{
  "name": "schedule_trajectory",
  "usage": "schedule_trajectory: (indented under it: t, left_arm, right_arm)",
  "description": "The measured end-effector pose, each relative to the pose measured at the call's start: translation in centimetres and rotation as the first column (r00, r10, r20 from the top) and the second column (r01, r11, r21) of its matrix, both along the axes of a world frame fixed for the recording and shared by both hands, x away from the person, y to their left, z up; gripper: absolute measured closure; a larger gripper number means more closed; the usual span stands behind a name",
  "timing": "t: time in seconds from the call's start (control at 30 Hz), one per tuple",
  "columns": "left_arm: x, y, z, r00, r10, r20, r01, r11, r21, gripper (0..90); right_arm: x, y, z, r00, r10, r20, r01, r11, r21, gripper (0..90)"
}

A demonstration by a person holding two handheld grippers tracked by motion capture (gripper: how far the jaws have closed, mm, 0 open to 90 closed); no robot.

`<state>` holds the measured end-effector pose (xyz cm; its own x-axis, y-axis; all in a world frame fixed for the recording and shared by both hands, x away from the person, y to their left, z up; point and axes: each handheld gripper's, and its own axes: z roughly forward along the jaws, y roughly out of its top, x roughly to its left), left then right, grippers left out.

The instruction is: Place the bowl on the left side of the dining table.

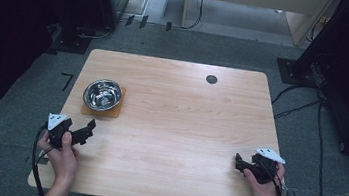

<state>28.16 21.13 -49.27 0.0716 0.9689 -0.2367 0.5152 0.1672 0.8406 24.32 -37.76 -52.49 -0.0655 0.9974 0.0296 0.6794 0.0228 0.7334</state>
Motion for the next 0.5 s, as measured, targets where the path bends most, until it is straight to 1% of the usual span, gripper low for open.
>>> schedule_trajectory:
  t: [0.17,0.5]
  left_arm:
    - [-0.5,-0.1,-0.5,0.9998,-0.009,-0.019,0.009,0.9999,0.006,7.4]
    - [-1.7,-0.3,-0.8,0.999,-0.035,-0.029,0.036,0.9986,0.039,7.4]
  right_arm:
    - [0.0,0.0,0.0,1.0,-0.003,0.0,0.003,1.0,0.0,13.5]
    - [0.0,0.0,0.0,1.0,-0.003,0.0,0.003,1.0,0.0,13.5]
